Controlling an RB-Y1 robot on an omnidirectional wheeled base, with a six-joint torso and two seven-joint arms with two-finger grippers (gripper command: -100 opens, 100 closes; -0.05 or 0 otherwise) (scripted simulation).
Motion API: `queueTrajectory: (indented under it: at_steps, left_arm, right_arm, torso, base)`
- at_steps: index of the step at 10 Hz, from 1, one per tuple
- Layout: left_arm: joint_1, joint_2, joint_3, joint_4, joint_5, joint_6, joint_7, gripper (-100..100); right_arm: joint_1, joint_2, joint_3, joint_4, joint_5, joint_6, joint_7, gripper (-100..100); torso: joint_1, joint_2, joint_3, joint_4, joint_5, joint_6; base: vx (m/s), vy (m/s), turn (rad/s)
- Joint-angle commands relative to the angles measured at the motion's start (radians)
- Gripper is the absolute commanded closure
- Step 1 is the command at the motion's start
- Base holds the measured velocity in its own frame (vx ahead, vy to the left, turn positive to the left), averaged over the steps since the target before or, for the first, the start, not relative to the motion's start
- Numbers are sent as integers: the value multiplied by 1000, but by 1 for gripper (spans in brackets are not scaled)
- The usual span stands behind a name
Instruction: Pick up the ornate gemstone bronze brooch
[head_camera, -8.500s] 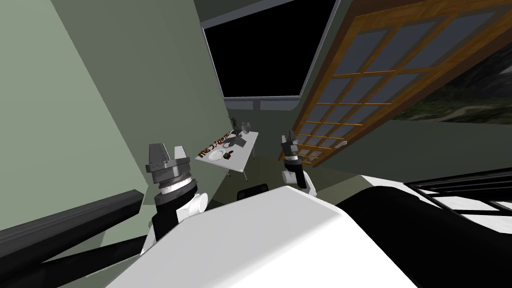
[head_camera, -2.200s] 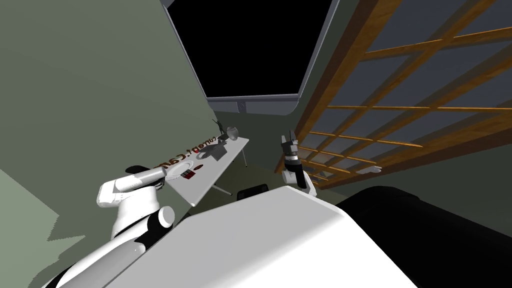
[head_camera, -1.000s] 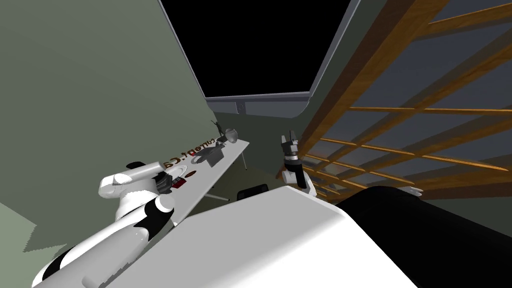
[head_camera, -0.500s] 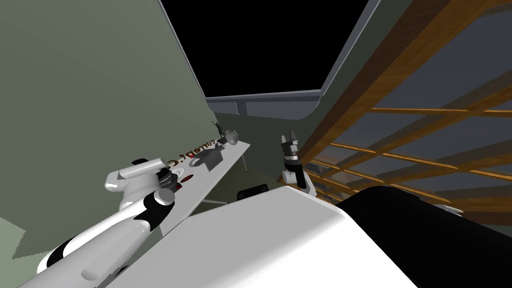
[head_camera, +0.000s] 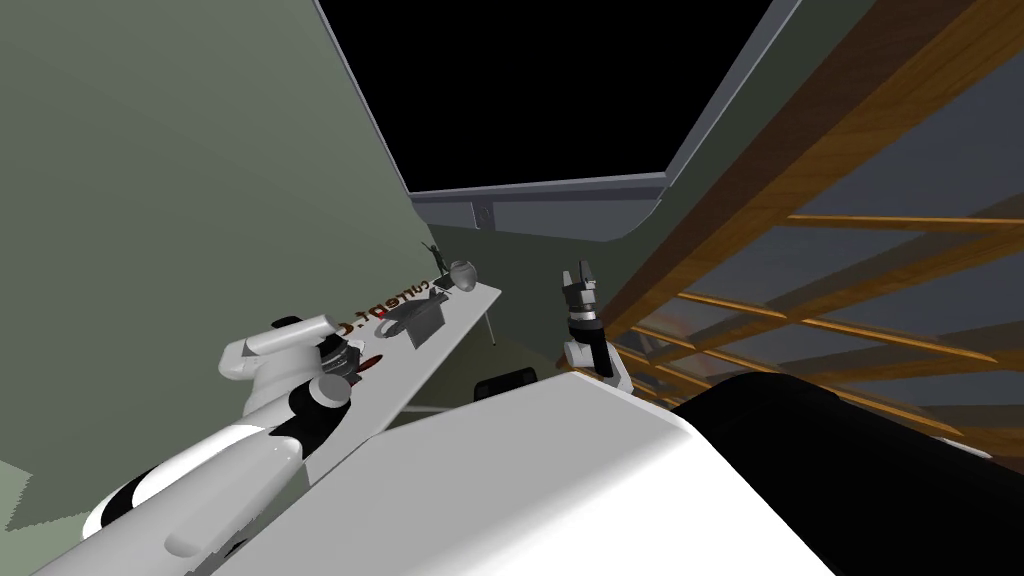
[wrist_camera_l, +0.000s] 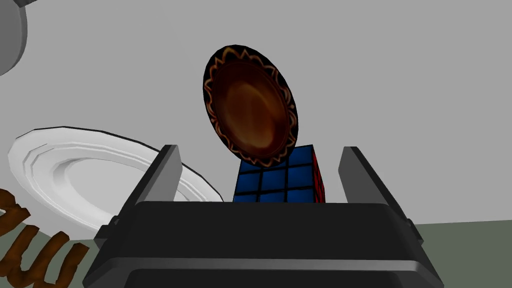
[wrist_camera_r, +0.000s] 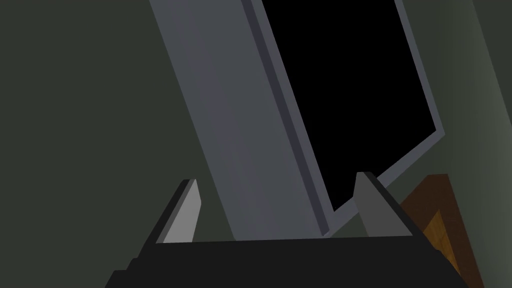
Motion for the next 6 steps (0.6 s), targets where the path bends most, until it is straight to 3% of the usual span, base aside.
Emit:
queueTrajectory:
  at_steps: [1, 3, 4, 6]
  left_arm:
    - [13, -15, -7, 9, 5, -33, 10, -100]
    - [18, -18, -7, 2, 7, -31, 9, -100]
    - [18, -19, -7, 3, 7, -34, 10, 100]
    - [18, -19, -7, 3, 7, -33, 10, 100]
  right_arm:
    - [0, 0, 0, 0, 0, 0, 0, 0]
    - [0, 0, 0, 0, 0, 0, 0, 0]
    - [0, 0, 0, 0, 0, 0, 0, 0]
    - [0, 0, 0, 0, 0, 0, 0, 0]
  torso:
    - [0, 0, 0, 0, 0, 0]
    - [1, 1, 0, 0, 0, 0]
    - [0, 1, 1, 0, 0, 0]
    - [1, 0, 0, 0, 0, 1]
  base:
    - [9, 23, 35]
    - [2, 21, 13]
    - [0, 0, 0]
    - [0, 0, 0]
